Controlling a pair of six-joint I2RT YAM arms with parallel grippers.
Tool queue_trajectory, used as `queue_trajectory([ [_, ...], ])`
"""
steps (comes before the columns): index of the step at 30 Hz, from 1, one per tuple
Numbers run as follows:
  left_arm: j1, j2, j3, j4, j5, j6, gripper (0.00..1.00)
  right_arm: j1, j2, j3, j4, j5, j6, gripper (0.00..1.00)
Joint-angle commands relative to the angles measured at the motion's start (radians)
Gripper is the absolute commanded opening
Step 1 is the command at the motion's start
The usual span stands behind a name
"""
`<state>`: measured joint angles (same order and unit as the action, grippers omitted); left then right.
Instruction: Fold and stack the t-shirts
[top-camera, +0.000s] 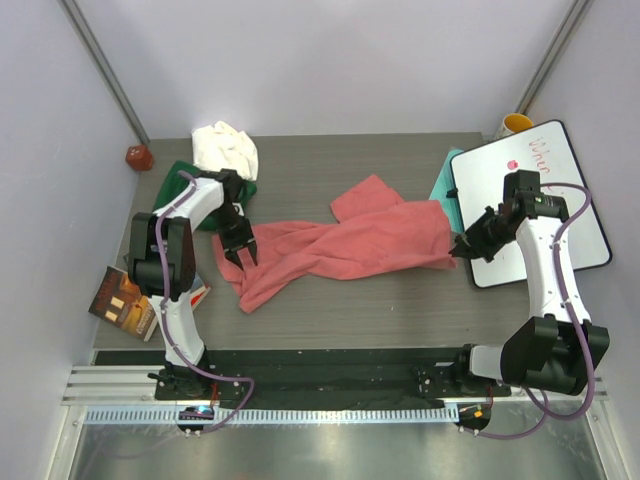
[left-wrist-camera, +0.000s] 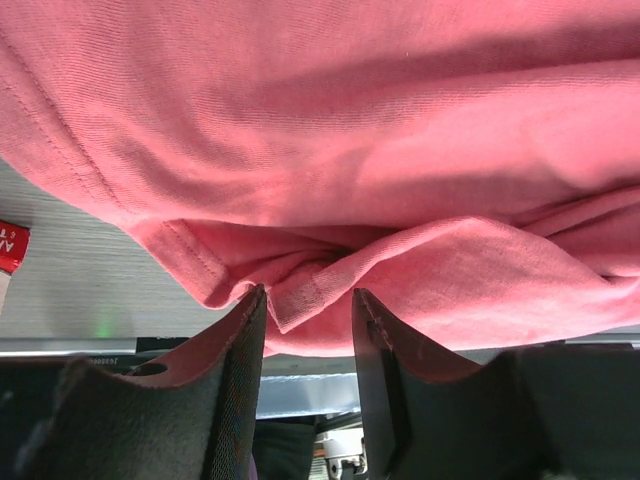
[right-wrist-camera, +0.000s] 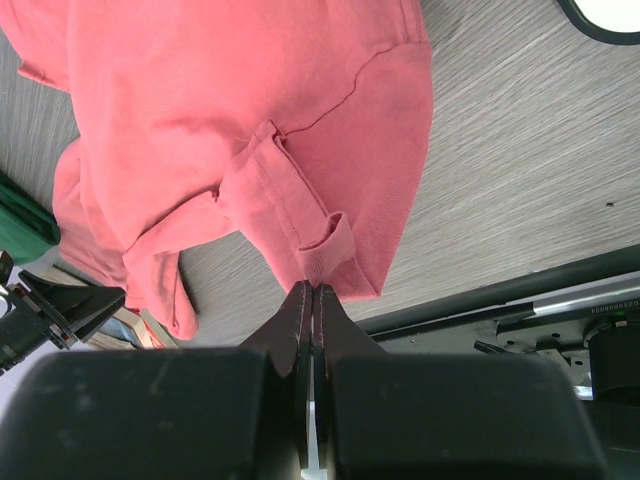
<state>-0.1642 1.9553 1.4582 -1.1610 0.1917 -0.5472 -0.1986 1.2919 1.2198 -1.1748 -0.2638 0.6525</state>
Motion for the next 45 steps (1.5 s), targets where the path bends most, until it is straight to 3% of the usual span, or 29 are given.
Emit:
queue_trajectory([
  [1, -0.005, -0.024, -0.012, -0.003, 0.026, 0.015, 0.41, -0.004, 0.001, 0.023, 0.02, -0.006, -0.002, 0.01],
  [8, -0.008, -0.029, -0.048, 0.017, 0.04, 0.015, 0.37, -0.004, 0.001, 0.014, 0.026, -0.009, -0.004, 0.01],
  [9, -0.009, -0.03, -0.058, 0.018, 0.04, 0.015, 0.34, -0.005, 0.001, 0.014, 0.026, -0.009, -0.005, 0.01],
  [10, -0.008, -0.033, -0.061, 0.021, 0.038, 0.013, 0.24, -0.005, 0.001, 0.014, 0.026, -0.009, -0.005, 0.01],
  [13, -0.009, -0.036, -0.061, 0.026, 0.035, 0.01, 0.09, -0.004, 0.0, 0.014, 0.026, -0.009, -0.005, 0.01],
  [19, -0.009, -0.041, -0.038, 0.017, 0.029, 0.01, 0.0, -0.005, -0.003, 0.01, 0.026, -0.009, -0.008, 0.01],
  [23, -0.009, -0.064, -0.013, 0.017, 0.002, 0.01, 0.0, -0.005, -0.011, 0.01, 0.035, 0.003, -0.008, 0.01],
  [29, -0.008, -0.137, 0.143, -0.012, -0.127, -0.045, 0.0, -0.005, -0.037, 0.033, 0.079, 0.031, 0.009, 0.01],
  [38, -0.008, -0.242, 0.552, -0.029, -0.36, -0.145, 0.0, -0.028, -0.029, 0.3, 0.11, 0.173, 0.01, 0.01],
  [42, -0.001, -0.312, 0.607, -0.035, -0.469, -0.157, 0.0, -0.054, -0.032, 0.403, 0.112, 0.259, 0.01, 0.01],
  [45, 0.028, -0.389, 0.605, -0.026, -0.529, -0.168, 0.0, -0.061, -0.022, 0.521, 0.089, 0.42, -0.023, 0.01],
])
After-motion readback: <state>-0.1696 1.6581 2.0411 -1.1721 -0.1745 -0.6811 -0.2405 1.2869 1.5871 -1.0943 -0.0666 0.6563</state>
